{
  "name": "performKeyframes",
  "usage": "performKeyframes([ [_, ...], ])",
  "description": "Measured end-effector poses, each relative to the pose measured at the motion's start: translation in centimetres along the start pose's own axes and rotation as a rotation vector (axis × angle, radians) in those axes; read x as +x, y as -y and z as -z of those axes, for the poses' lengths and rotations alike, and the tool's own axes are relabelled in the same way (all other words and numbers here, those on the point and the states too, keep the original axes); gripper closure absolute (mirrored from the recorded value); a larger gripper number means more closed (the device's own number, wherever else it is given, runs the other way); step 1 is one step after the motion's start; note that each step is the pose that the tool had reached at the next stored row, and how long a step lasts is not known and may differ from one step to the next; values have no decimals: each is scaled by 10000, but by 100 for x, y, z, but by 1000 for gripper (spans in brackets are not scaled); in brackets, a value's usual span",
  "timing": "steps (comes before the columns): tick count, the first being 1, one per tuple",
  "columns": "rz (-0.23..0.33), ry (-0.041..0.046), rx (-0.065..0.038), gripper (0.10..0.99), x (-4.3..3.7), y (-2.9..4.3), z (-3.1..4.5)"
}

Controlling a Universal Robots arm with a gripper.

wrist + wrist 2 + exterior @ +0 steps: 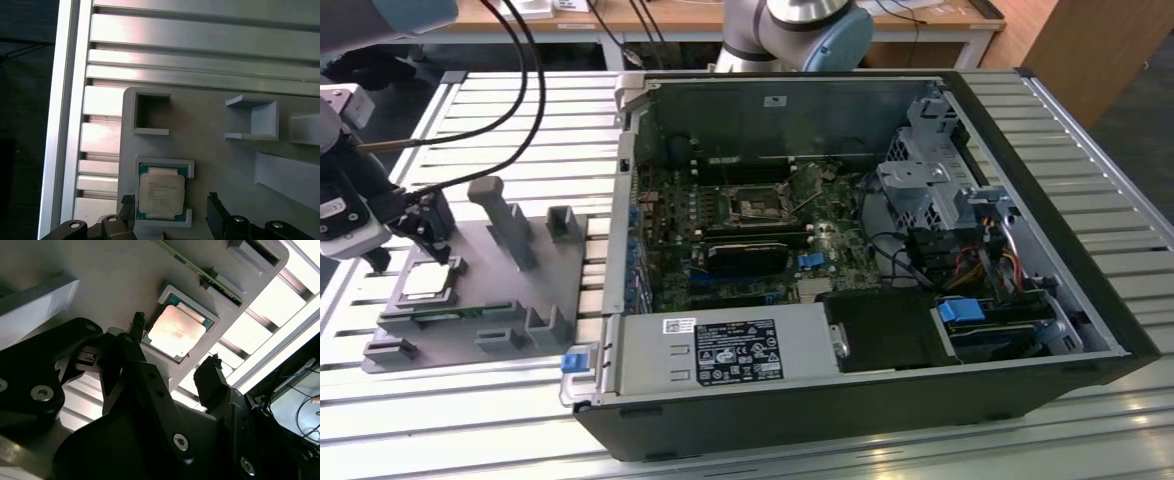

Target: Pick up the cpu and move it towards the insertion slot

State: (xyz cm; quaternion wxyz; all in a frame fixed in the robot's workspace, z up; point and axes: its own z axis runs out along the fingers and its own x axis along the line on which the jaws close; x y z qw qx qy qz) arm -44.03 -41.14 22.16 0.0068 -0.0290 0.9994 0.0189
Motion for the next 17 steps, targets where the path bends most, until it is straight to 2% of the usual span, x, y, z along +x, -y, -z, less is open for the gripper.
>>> performKeyframes([
  [10, -65, 5, 1, 412, 11, 4, -113],
  [12, -78, 8, 0, 400, 14, 5, -139],
  [13, -90, 8, 1, 337, 14, 5, -149],
  [17, -187, 9, 4, 337, 23, 6, -191],
])
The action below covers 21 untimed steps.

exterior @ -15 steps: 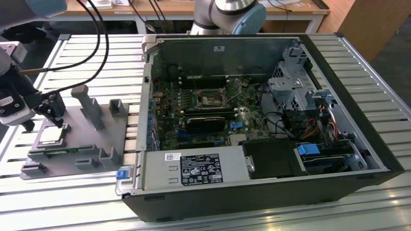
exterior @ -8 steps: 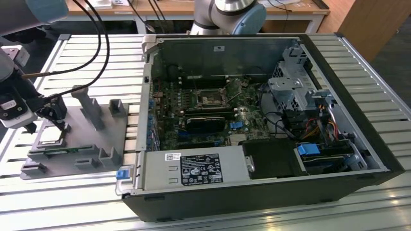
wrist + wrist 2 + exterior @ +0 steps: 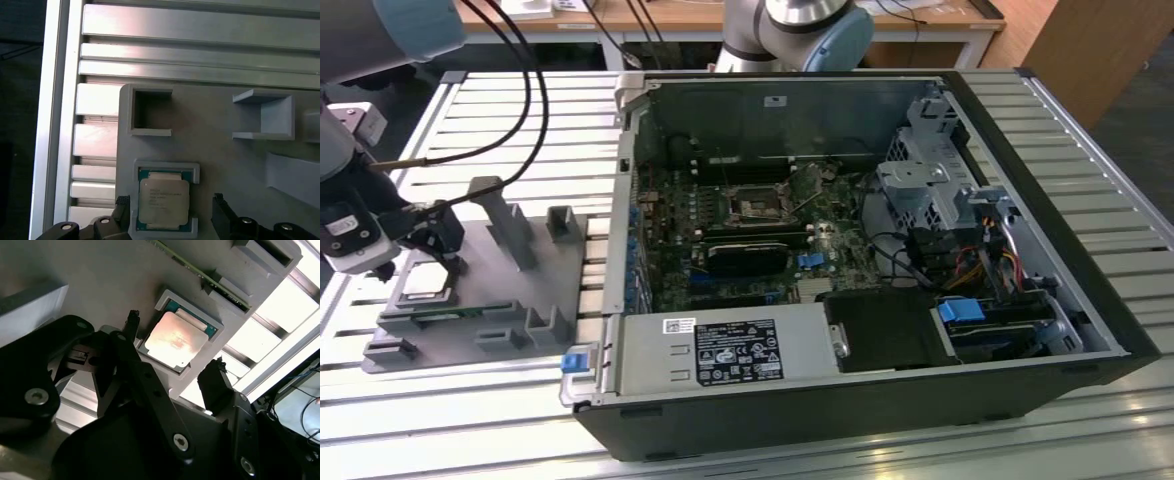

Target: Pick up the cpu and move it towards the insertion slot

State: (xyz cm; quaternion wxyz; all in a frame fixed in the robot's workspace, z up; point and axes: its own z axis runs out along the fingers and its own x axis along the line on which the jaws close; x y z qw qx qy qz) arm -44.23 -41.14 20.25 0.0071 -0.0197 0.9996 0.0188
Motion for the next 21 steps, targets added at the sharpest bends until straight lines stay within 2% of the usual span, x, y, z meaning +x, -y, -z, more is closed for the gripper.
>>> performKeyframes([
  [11, -81, 4, 1, 337, 11, 4, -118],
  [21, -94, 6, 0, 357, 20, 5, -147],
])
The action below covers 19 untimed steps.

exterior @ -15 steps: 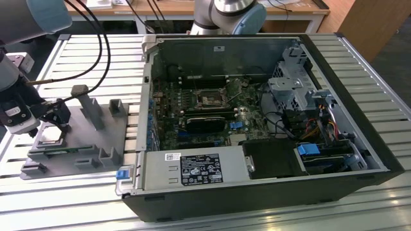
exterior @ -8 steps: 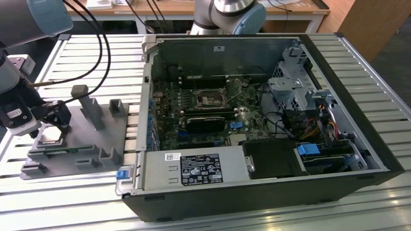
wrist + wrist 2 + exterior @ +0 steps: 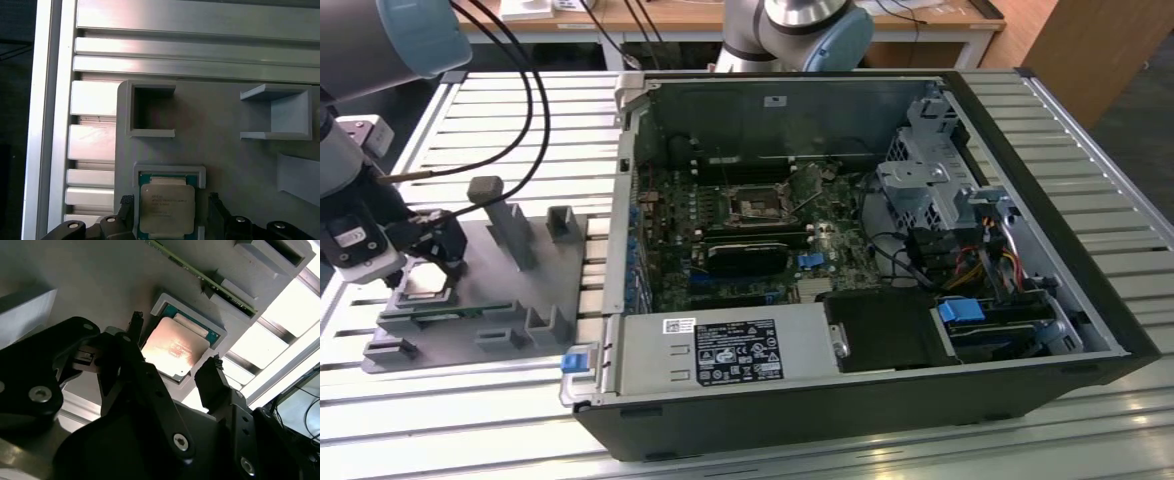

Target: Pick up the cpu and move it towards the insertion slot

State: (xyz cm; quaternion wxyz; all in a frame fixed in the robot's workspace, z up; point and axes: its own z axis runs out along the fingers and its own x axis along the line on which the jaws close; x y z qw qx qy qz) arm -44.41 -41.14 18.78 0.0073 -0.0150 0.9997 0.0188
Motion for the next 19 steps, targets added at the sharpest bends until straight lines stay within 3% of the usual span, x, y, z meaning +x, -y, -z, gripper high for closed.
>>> performKeyframes([
  [1, 0, 0, 0, 357, 0, 0, -3],
  [2, 0, 1, -1, 424, 0, 0, -5],
  [10, -2, 2, -80, 424, 2, 0, -19],
  [19, -2, -9, -84, 424, 6, 3, -29],
])
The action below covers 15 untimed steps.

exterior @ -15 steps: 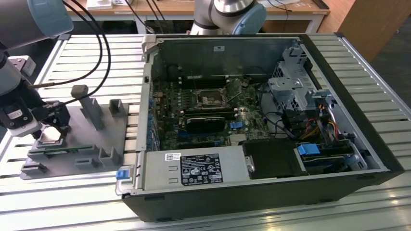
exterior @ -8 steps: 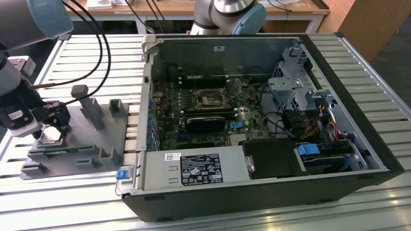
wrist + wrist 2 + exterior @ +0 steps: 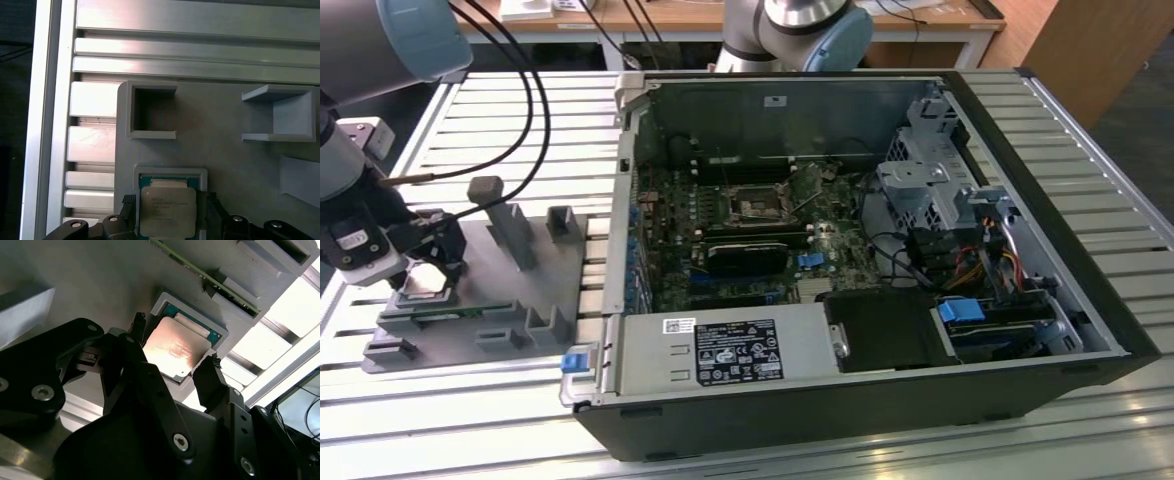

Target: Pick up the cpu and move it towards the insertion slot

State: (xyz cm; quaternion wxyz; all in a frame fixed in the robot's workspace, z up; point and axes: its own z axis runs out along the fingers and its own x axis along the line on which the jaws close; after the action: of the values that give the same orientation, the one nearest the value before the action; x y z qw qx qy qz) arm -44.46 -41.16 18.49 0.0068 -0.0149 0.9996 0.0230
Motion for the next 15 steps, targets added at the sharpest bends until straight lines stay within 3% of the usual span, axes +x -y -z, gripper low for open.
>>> performKeyframes([
  [11, 0, -5, 0, 435, 15, 0, -11],
  [12, 0, -5, 0, 506, 15, 0, -11],
  [15, 0, -7, 1, 518, 15, 0, -10],
])
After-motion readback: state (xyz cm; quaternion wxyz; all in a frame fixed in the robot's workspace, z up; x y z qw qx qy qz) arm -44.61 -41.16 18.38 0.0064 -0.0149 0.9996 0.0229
